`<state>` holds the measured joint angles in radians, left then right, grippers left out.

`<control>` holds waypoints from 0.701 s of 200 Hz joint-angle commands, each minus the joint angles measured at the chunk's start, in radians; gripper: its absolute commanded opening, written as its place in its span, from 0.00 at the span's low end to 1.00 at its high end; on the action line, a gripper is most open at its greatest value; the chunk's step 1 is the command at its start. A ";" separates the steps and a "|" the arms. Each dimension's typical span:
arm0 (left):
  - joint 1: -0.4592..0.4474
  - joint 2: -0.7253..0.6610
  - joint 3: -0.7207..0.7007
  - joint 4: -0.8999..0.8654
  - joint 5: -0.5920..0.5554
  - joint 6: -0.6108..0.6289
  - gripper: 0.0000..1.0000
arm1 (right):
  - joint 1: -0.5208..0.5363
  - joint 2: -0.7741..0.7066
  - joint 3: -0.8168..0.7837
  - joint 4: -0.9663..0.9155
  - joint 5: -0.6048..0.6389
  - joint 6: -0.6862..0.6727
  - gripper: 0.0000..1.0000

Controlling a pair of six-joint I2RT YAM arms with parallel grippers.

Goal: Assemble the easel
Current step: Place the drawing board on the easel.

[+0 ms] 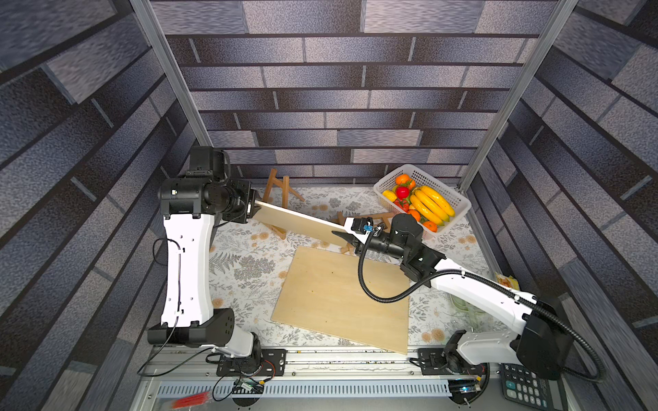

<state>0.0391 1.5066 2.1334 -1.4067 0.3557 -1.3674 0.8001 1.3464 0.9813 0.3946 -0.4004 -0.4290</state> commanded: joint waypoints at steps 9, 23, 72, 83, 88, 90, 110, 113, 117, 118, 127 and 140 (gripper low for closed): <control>0.012 -0.033 -0.004 0.245 0.238 -0.007 0.00 | 0.016 0.051 0.064 0.076 0.026 0.116 0.00; 0.036 -0.040 -0.048 0.286 0.266 -0.018 0.00 | 0.016 0.072 0.071 0.085 0.029 0.117 0.00; 0.083 0.007 -0.092 0.349 0.336 -0.012 0.00 | 0.016 0.141 0.117 0.105 0.039 0.121 0.00; 0.085 0.024 -0.086 0.360 0.346 -0.011 0.00 | 0.016 0.155 0.121 0.114 0.043 0.131 0.00; 0.087 0.031 -0.082 0.361 0.348 -0.009 0.00 | 0.016 0.160 0.122 0.117 0.043 0.134 0.00; 0.087 0.033 -0.082 0.361 0.348 -0.009 0.00 | 0.016 0.163 0.122 0.121 0.043 0.137 0.00; 0.092 0.052 -0.082 0.369 0.356 -0.006 0.00 | 0.016 0.184 0.125 0.137 0.049 0.149 0.00; 0.094 0.054 -0.083 0.369 0.358 -0.004 0.00 | 0.016 0.187 0.125 0.140 0.052 0.149 0.00; 0.095 0.056 -0.086 0.372 0.358 -0.004 0.00 | 0.016 0.190 0.126 0.141 0.051 0.149 0.00; 0.096 0.057 -0.087 0.372 0.359 -0.004 0.00 | 0.016 0.191 0.125 0.142 0.052 0.149 0.00; 0.100 0.059 -0.100 0.380 0.364 -0.006 0.02 | 0.016 0.199 0.124 0.146 0.051 0.151 0.00; 0.108 0.057 -0.117 0.389 0.370 -0.012 0.05 | 0.016 0.210 0.121 0.157 0.054 0.156 0.00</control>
<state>0.1535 1.6077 2.0045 -1.2377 0.4908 -1.2819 0.7952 1.5314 1.0554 0.4606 -0.3481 -0.4416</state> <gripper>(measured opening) 0.230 0.104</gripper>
